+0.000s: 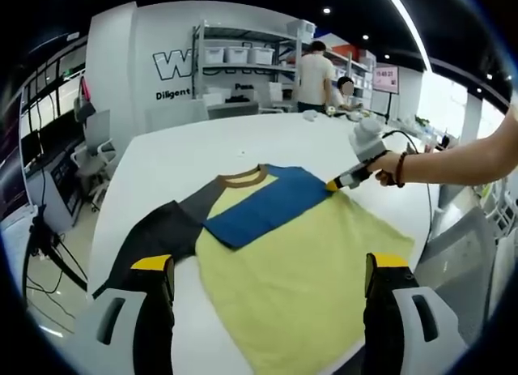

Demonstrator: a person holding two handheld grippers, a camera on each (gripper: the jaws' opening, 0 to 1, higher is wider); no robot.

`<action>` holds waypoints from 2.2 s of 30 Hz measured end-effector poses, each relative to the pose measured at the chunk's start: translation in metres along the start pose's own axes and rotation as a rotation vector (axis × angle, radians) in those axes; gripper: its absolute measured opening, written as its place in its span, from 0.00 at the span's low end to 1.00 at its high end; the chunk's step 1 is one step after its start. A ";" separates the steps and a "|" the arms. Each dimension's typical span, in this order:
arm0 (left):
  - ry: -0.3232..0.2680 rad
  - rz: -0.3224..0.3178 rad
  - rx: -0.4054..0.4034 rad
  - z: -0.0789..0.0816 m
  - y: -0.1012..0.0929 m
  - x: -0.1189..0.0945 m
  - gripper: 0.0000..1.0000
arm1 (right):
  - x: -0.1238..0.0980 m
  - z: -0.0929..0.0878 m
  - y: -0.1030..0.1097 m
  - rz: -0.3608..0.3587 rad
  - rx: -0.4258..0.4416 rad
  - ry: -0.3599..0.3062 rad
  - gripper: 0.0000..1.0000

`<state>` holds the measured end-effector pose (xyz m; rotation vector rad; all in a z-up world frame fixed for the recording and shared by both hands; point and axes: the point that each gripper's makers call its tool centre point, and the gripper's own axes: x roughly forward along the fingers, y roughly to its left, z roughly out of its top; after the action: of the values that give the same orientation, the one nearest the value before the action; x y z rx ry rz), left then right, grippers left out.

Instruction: Fold the garment on the visible template until the final outline fits inside the template.

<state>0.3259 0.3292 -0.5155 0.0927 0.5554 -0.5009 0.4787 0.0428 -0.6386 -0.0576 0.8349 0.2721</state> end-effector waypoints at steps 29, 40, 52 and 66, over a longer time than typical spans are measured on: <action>0.002 0.022 -0.004 -0.002 0.006 -0.001 0.99 | -0.018 -0.014 -0.078 -0.110 -0.088 0.062 0.00; 0.013 0.039 -0.014 -0.006 0.011 -0.002 0.99 | -0.024 -0.019 -0.115 -0.175 -0.097 0.069 0.00; 0.023 0.044 -0.024 -0.008 0.013 -0.003 0.98 | -0.026 -0.020 -0.140 -0.207 -0.103 0.075 0.00; 0.034 0.043 -0.024 -0.010 0.014 0.000 0.98 | -0.028 -0.020 -0.164 -0.230 -0.145 0.088 0.00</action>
<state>0.3274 0.3435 -0.5248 0.0900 0.5918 -0.4510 0.4887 -0.1242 -0.6401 -0.3013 0.8861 0.1138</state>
